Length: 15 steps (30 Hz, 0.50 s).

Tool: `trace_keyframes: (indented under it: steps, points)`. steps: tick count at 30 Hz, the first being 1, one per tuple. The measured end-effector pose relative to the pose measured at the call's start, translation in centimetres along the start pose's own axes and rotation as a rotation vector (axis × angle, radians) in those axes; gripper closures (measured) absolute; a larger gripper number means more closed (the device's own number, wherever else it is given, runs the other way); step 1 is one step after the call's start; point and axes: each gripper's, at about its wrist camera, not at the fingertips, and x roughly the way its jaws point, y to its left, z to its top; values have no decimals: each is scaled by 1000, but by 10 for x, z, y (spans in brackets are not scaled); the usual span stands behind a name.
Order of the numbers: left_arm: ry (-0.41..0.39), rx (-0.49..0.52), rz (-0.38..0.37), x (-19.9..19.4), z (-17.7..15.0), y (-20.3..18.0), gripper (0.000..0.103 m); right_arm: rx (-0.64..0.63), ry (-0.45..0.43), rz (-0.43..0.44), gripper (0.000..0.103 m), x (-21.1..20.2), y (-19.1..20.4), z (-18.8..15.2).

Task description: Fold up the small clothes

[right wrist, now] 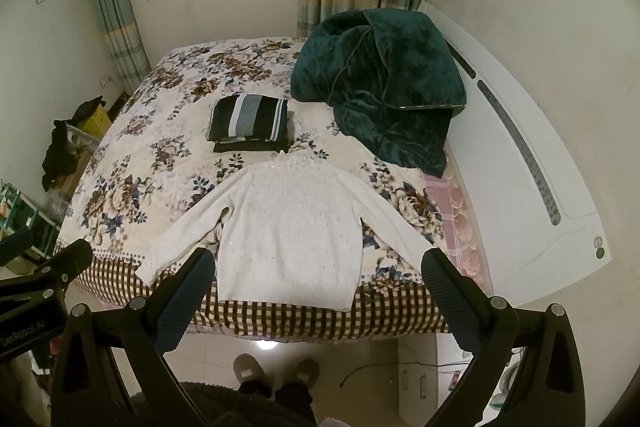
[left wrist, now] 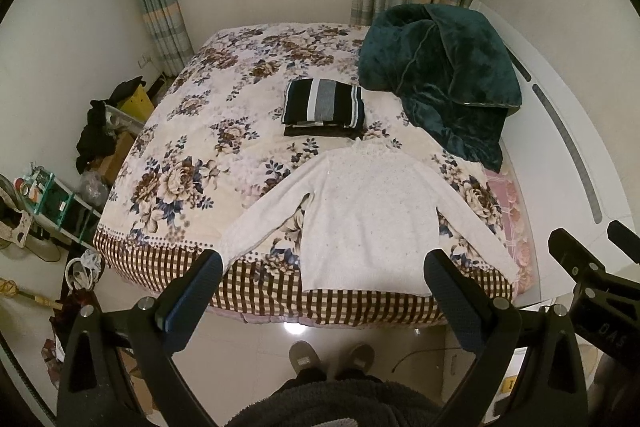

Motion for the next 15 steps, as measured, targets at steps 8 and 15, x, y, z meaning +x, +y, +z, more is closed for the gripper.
trace_keyframes:
  steps: [8,15]
  points:
    - [6,2,-9,7,0,0,0,3,1,1,0,0,0,-2]
    - [-31,19,-1,33,12,7,0,46,12,-8,0,11,-2,-6]
